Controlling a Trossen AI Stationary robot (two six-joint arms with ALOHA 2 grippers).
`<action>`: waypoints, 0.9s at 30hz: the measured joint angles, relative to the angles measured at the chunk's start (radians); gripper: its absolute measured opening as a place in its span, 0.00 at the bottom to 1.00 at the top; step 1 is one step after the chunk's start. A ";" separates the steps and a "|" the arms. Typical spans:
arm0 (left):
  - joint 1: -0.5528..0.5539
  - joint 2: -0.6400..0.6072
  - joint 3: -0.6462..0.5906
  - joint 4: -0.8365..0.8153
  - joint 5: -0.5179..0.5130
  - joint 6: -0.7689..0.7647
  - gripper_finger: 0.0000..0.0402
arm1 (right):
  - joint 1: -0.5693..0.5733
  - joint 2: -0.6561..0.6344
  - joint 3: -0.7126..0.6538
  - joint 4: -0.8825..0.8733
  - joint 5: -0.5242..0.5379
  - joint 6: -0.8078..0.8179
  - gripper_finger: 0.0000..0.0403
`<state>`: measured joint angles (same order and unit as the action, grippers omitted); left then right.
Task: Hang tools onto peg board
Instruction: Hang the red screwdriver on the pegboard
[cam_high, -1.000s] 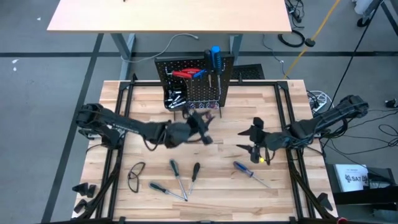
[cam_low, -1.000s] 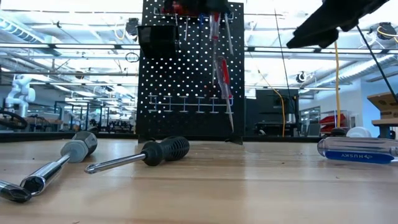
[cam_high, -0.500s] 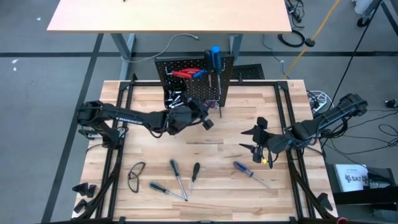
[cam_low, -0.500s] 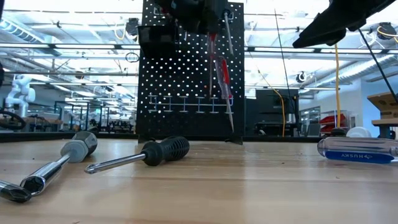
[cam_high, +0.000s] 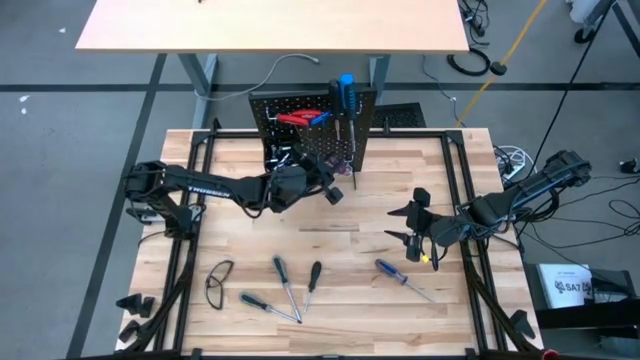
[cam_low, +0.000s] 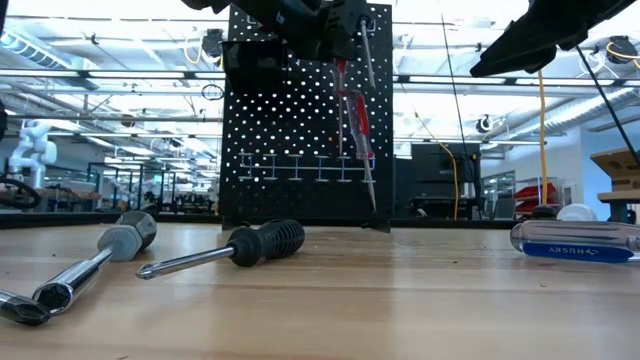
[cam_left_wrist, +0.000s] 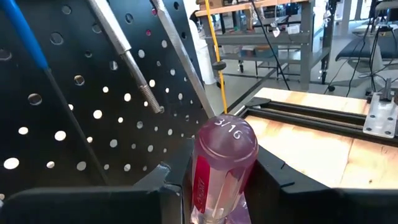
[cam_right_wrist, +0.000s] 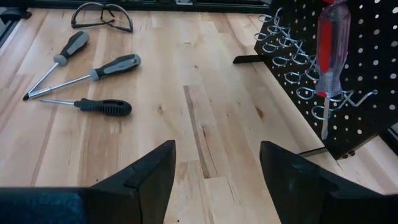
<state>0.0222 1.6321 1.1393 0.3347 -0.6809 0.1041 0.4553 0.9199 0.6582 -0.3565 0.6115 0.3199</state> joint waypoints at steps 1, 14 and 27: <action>0.004 0.000 0.000 0.000 0.005 -0.015 0.24 | 0.000 0.000 0.000 0.000 0.000 0.000 0.56; 0.030 -0.001 0.001 -0.038 0.059 -0.091 0.24 | 0.000 0.000 0.000 0.001 -0.001 0.001 0.56; 0.036 0.002 0.003 -0.061 0.058 -0.116 0.24 | 0.000 0.000 0.000 0.017 0.019 0.002 0.56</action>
<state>0.0577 1.6341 1.1421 0.2739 -0.6231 -0.0122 0.4549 0.9199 0.6582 -0.3393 0.6308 0.3218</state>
